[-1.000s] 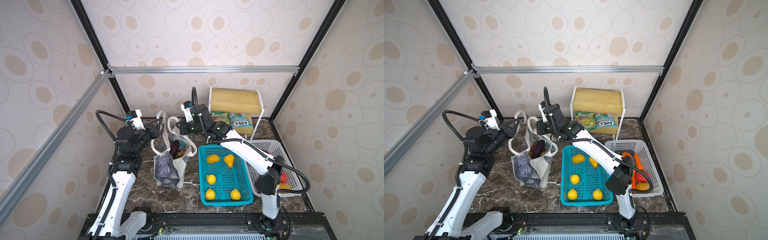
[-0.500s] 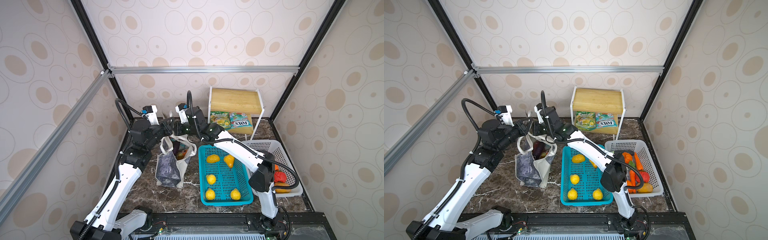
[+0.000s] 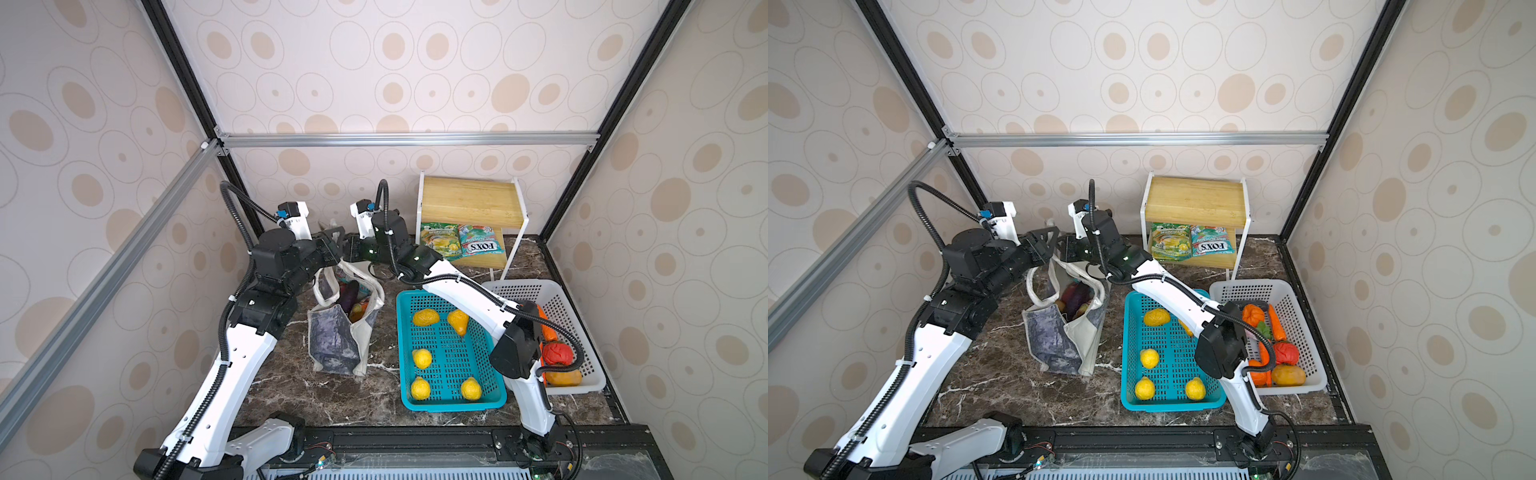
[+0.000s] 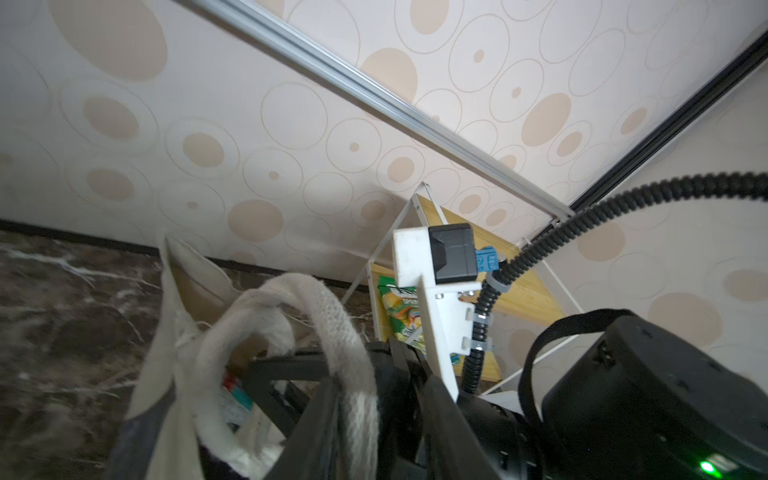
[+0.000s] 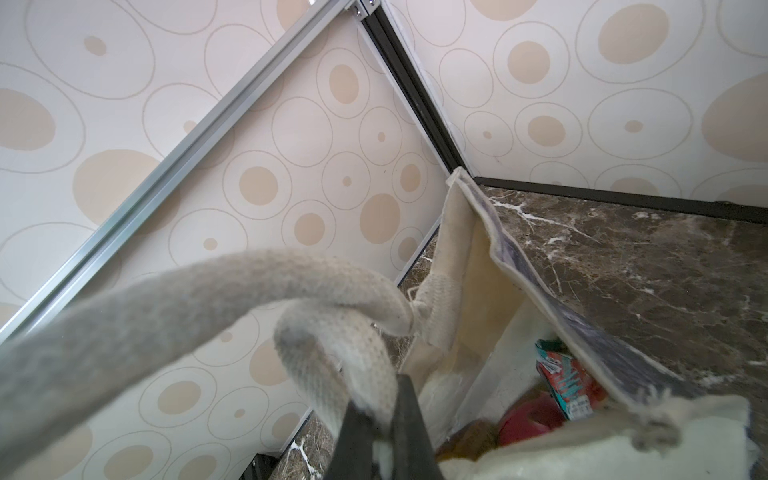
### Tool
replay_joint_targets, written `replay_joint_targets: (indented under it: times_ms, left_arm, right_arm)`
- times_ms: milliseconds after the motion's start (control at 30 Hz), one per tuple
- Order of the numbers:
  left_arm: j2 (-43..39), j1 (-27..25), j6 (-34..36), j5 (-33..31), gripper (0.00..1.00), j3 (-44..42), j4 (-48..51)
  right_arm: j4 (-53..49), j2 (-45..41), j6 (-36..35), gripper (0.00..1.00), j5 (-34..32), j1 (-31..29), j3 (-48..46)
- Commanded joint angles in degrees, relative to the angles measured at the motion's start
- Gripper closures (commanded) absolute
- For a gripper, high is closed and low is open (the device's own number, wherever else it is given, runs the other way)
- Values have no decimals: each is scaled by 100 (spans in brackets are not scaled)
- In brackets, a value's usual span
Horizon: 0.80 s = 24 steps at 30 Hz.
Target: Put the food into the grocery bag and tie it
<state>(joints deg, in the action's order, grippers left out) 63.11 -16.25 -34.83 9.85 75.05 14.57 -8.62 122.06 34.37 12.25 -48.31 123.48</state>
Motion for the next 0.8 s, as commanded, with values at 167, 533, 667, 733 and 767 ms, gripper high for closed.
replay_joint_targets:
  times_ms: [167, 533, 667, 733, 767]
  left_arm:
    - [268, -44, 180, 164, 76, 619, 56]
    - [-480, 775, 146, -636, 59, 282, 33]
    - [-449, 1756, -32, 442, 55, -291, -121]
    - [-647, 2028, 213, -39, 52, -354, 45]
    - [-715, 2291, 333, -107, 49, -351, 153]
  right_arm:
    - [637, -214, 104, 100, 304, 1, -192]
    - [607, -444, 71, 100, 402, 7, -339]
    - [311, -418, 30, 100, 328, -1, -361]
    - [213, -542, -57, 100, 159, 8, -506]
    - [196, -616, -112, 100, 92, 15, -609]
